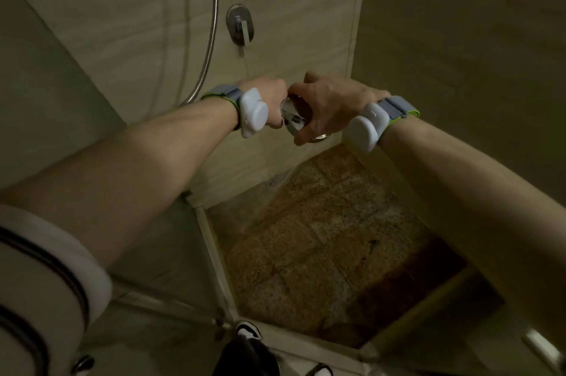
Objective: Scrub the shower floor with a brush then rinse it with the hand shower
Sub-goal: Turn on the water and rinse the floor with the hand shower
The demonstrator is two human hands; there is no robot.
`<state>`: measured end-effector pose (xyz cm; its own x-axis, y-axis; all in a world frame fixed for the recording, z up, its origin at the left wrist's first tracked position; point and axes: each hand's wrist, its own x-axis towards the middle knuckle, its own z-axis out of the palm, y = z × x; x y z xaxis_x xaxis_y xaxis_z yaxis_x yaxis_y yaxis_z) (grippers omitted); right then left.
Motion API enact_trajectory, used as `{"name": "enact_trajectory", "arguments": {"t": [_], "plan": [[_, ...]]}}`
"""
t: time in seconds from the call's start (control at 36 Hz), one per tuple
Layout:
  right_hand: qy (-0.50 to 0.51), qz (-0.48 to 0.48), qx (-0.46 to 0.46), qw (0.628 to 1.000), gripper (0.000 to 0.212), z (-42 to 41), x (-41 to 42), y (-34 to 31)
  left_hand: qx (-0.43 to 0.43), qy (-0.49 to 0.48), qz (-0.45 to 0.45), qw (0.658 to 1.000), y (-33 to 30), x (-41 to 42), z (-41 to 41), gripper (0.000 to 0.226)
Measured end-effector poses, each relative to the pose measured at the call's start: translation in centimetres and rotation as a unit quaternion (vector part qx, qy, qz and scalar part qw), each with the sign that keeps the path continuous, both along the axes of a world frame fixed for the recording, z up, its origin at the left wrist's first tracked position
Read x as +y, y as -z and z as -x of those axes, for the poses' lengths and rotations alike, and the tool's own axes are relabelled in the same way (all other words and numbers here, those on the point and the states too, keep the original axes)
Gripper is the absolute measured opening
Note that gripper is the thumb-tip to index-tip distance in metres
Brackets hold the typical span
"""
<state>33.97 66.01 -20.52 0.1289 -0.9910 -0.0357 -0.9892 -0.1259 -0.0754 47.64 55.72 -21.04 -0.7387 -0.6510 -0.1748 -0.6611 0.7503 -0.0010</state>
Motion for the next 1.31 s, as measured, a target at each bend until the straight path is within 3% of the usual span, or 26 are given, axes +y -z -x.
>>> {"name": "enact_trajectory", "arguments": {"t": [0.47, 0.69, 0.94, 1.14, 1.31], "plan": [[0.010, 0.006, -0.022, 1.000, 0.090, 0.5, -0.5, 0.4, -0.055, 0.018, 0.051, 0.997, -0.9, 0.2, 0.7, 0.017], [0.007, 0.020, -0.020, 1.000, 0.090, 0.3, -0.5, 0.9, -0.026, 0.014, 0.043, 0.999, -0.6, 0.2, 0.6, 0.019], [-0.014, 0.045, -0.026, 0.999, 0.074, 0.2, -0.3, 0.9, -0.015, 0.005, 0.045, 0.999, -0.8, 0.8, -0.1, 0.025], [-0.011, 0.054, -0.025, 0.998, 0.076, -0.7, 0.1, 1.0, -0.006, 0.002, 0.062, 0.998, -1.0, 1.8, -1.2, 0.018], [-0.012, 0.063, -0.016, 0.998, 0.076, -1.5, 0.4, 0.9, 0.028, -0.009, 0.055, 0.998, -1.0, 1.9, -2.3, 0.028]]}}
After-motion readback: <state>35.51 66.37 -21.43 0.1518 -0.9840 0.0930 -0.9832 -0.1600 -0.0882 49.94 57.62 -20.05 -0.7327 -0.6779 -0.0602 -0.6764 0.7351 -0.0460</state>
